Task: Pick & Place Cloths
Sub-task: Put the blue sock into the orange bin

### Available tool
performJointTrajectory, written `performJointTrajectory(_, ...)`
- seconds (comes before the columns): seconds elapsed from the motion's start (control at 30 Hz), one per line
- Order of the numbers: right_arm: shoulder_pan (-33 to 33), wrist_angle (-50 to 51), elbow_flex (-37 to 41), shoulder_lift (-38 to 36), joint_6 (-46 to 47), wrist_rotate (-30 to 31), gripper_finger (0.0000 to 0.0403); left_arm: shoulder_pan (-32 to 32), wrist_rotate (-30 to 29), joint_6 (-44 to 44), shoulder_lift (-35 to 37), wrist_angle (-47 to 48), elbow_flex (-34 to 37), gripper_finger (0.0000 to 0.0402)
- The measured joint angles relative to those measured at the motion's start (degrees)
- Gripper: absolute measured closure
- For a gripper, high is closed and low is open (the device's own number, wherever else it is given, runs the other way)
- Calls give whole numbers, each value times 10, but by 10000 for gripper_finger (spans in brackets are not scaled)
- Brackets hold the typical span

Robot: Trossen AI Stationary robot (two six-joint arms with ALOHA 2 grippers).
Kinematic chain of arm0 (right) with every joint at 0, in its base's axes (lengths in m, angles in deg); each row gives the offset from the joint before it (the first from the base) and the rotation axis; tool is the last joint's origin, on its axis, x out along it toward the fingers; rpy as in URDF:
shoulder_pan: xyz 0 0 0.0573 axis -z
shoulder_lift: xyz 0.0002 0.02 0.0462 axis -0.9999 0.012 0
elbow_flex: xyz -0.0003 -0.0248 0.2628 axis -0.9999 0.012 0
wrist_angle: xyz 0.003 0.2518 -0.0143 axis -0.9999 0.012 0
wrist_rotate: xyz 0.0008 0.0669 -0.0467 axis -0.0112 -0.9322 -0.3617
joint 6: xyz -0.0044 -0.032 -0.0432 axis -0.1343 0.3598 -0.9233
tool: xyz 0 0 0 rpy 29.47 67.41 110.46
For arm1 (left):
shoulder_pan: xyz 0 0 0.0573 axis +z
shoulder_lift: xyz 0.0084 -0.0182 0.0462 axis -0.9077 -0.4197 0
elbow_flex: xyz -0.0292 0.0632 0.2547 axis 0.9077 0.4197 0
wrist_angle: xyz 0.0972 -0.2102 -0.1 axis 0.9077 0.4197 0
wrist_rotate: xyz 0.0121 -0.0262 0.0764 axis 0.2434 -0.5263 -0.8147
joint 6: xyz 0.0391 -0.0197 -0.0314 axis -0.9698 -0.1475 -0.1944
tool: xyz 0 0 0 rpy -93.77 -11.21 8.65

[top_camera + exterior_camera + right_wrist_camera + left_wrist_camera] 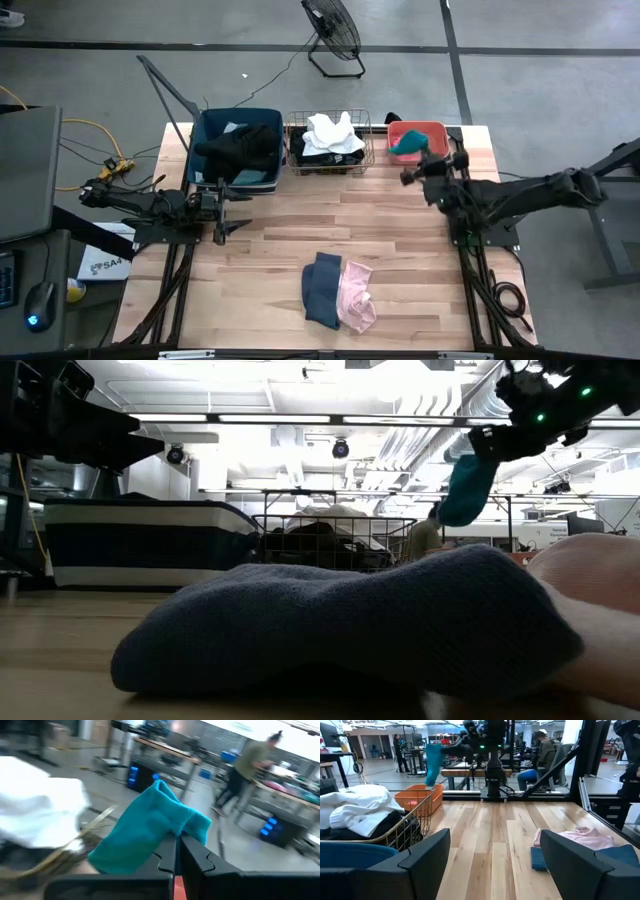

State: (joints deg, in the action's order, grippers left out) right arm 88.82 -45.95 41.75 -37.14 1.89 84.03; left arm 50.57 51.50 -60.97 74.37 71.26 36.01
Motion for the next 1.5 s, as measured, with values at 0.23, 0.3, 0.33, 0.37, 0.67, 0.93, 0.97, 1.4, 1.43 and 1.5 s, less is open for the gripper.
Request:
performJointTrajectory(0.23, 150, 30, 0, 0, 5, -51, 399, 0, -1, 0, 0, 0, 0, 101)
performJointTrajectory(0.3, 193, 42, 0, 7, 18, -84, 399, 0, -2, 2, 0, 0, 0, 101)
performJointTrajectory(0.33, 213, 46, 0, 11, 25, -97, 399, 0, -5, 3, 0, 0, 0, 101)
performJointTrajectory(0.37, 233, 46, 0, 15, 30, -109, 399, 0, -9, 7, 0, 0, 0, 101)
performJointTrajectory(0.67, 363, 42, 0, 66, 37, -213, 399, 0, -12, -2, 0, -2, 0, 101)
performJointTrajectory(0.93, 405, 8, 0, 127, 37, -266, 399, 0, -12, -2, 0, -2, 0, 101)
performJointTrajectory(0.97, 407, 4, 0, 133, 37, -268, 399, 0, -12, -2, 0, -2, 0, 101)
performJointTrajectory(1.4, 422, -7, 0, 199, 73, -351, 364, 0, -12, -2, 0, -3, 0, 101)
performJointTrajectory(1.43, 422, -8, 0, 201, 78, -358, 353, 0, -12, -2, 0, -3, 0, 101)
performJointTrajectory(1.5, 422, -18, 0, 202, 81, -369, 326, 0, -12, -2, 0, -3, 0, 101)
